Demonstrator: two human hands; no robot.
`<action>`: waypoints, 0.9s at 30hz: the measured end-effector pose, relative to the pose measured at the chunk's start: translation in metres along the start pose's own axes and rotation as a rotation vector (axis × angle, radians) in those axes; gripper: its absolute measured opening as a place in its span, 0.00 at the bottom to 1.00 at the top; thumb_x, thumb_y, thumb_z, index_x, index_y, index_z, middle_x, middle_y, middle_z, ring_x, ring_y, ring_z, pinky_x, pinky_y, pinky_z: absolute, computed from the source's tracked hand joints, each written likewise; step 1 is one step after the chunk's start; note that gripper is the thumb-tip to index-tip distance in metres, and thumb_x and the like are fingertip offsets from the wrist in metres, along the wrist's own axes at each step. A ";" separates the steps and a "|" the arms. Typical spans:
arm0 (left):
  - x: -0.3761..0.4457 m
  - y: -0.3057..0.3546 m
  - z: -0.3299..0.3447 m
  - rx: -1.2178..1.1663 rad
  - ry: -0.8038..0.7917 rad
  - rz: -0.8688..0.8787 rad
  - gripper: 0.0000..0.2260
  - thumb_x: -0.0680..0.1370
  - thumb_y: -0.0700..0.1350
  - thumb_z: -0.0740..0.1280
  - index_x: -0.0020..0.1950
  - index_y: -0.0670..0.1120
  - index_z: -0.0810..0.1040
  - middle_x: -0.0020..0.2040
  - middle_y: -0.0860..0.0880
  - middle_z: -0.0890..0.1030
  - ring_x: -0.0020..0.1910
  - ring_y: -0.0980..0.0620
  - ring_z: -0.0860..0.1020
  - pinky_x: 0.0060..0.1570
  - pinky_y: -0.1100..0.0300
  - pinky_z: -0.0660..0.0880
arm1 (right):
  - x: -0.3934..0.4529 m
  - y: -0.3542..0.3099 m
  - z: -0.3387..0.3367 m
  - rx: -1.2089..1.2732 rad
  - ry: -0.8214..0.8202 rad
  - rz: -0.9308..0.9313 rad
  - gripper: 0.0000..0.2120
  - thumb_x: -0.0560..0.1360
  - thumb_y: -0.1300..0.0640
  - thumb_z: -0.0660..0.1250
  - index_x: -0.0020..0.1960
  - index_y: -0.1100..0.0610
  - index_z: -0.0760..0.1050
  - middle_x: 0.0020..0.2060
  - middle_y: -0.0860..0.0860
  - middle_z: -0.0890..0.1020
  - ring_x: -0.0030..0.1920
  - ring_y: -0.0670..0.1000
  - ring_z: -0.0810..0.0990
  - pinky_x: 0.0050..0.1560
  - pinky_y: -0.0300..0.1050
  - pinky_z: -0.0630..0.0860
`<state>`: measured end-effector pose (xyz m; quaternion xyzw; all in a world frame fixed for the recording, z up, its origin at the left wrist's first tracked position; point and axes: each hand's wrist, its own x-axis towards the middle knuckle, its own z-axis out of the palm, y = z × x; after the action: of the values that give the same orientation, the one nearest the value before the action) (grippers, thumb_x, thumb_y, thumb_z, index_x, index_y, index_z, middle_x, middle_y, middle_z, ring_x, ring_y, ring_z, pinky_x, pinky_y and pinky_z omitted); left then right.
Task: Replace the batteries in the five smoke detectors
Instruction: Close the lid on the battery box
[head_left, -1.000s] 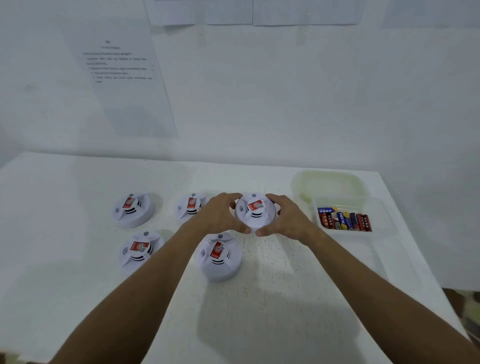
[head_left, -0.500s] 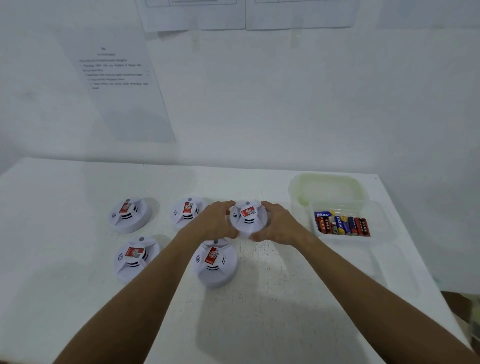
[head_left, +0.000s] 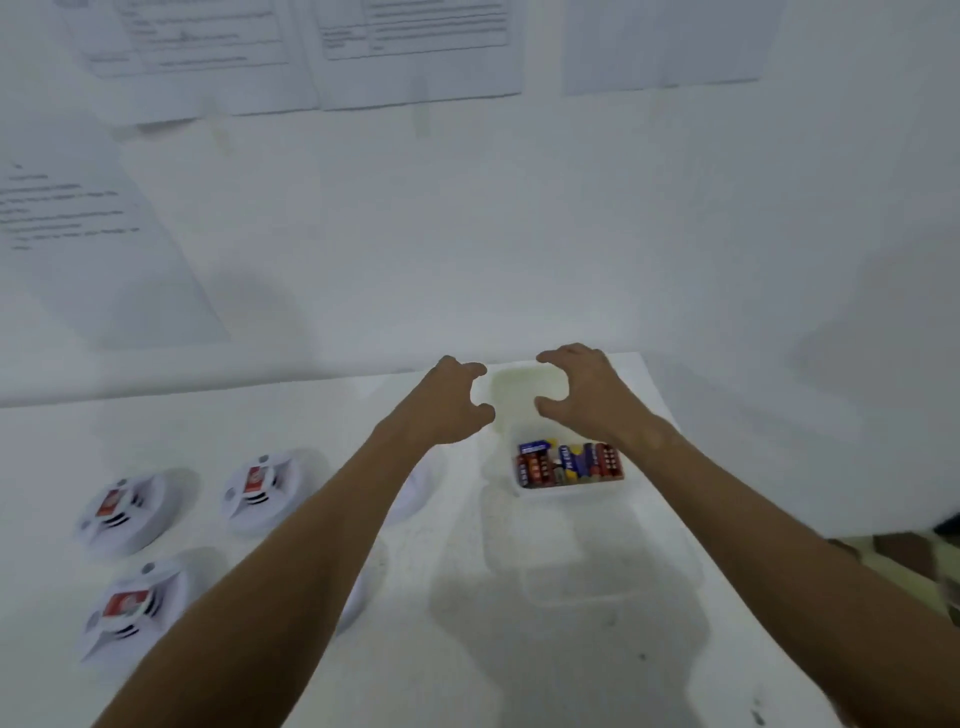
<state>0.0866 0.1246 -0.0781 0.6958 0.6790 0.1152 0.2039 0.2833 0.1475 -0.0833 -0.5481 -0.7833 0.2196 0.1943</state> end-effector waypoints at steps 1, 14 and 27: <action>0.010 0.009 0.005 -0.004 -0.008 0.000 0.28 0.77 0.50 0.65 0.76 0.50 0.63 0.74 0.46 0.62 0.68 0.48 0.69 0.58 0.58 0.69 | 0.004 0.013 -0.009 -0.016 0.006 0.032 0.29 0.74 0.55 0.71 0.73 0.57 0.69 0.70 0.56 0.71 0.72 0.57 0.64 0.70 0.47 0.62; 0.072 0.017 0.050 -0.015 -0.044 -0.314 0.32 0.78 0.59 0.64 0.75 0.42 0.61 0.73 0.41 0.67 0.70 0.42 0.67 0.64 0.51 0.68 | 0.053 0.095 -0.013 0.037 -0.275 0.277 0.38 0.76 0.50 0.71 0.79 0.56 0.57 0.78 0.54 0.62 0.76 0.56 0.63 0.72 0.50 0.64; 0.055 0.041 0.027 -0.467 0.347 -0.278 0.41 0.73 0.56 0.73 0.78 0.45 0.55 0.74 0.38 0.61 0.70 0.40 0.69 0.66 0.48 0.70 | 0.040 0.073 -0.040 0.445 0.039 0.259 0.42 0.71 0.52 0.76 0.79 0.53 0.59 0.75 0.56 0.66 0.73 0.56 0.66 0.71 0.57 0.69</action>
<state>0.1383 0.1763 -0.0900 0.5006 0.7475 0.3558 0.2530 0.3487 0.2127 -0.0881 -0.5916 -0.6353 0.3990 0.2953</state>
